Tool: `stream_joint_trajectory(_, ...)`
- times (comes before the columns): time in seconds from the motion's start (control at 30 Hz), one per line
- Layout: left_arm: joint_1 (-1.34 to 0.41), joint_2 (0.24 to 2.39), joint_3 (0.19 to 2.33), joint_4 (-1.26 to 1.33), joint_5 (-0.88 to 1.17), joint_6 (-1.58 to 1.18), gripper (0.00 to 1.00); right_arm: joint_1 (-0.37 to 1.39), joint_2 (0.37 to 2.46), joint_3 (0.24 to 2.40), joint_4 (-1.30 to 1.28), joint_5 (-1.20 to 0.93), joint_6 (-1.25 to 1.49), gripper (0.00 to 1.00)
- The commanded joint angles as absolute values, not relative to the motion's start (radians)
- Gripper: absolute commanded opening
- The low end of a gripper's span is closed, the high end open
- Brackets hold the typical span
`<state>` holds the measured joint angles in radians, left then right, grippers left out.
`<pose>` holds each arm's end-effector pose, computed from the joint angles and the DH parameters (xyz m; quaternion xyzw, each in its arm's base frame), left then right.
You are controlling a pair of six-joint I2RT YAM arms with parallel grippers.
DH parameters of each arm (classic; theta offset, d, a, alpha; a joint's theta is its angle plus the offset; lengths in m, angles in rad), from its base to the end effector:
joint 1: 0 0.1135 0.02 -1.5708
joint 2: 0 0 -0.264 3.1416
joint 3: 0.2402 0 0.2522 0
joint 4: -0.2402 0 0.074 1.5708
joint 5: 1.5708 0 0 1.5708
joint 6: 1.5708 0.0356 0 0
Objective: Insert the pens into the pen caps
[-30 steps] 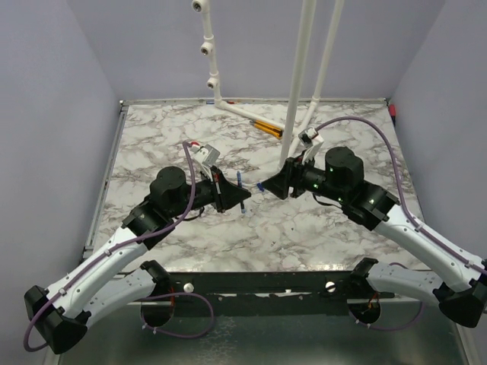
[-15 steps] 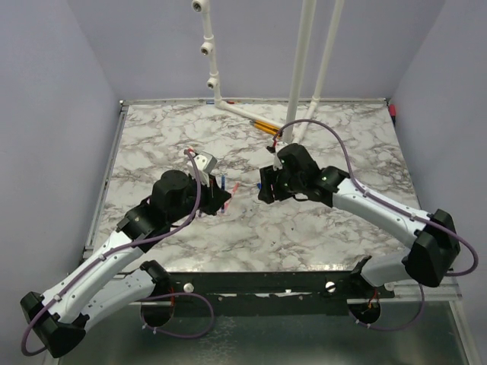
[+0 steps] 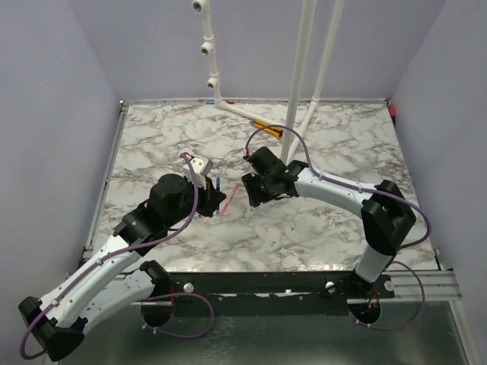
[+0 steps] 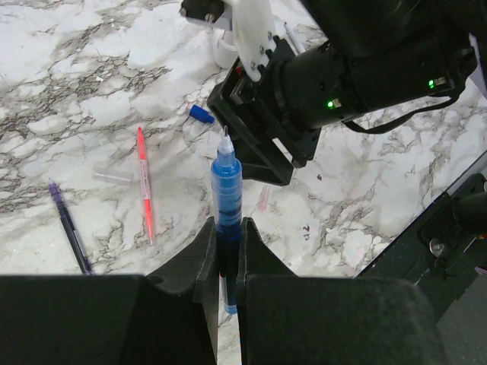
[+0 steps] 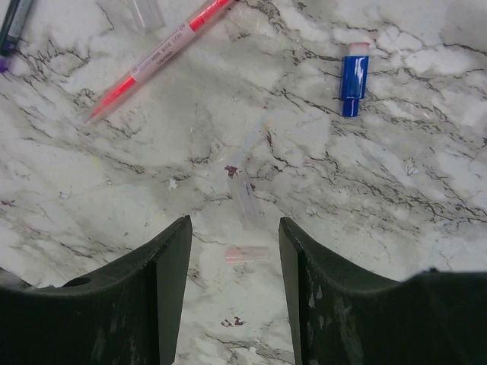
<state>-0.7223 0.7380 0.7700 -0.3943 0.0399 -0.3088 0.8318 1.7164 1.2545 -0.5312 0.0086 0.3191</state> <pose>0.1267 -0.1135 0.3201 0.1800 0.8029 -0.2943 0.4861 0.2455 0.2690 0.2274 -0.2419 0.9276 0.1516 0.2412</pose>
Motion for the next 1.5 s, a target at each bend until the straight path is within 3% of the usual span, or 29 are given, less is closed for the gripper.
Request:
stream_joint_trajectory(0.0,-0.726,0.728,0.764,-0.399,0.008,-0.288,0.0,0.861,1.783,1.291,-0.583,0.067,0.285,0.53)
stream_joint_trajectory(0.83,-0.725,0.727,0.767,-0.402,0.006,-0.284,0.0,0.907,1.986,1.363,-0.607,0.156,0.264,0.36)
stream_joint_trajectory(0.93,-0.726,0.727,0.767,-0.402,0.007,-0.283,0.0,0.908,1.994,1.359,-0.607,0.158,0.263,0.31)
stream_joint_trajectory(1.17,-0.725,0.731,0.766,-0.402,0.007,-0.284,0.0,0.916,1.985,1.347,-0.602,0.182,0.273,0.02)
stream_joint_trajectory(1.47,-0.726,0.753,0.767,-0.397,0.073,-0.287,0.0,0.916,1.861,1.318,-0.581,0.21,0.29,0.01)
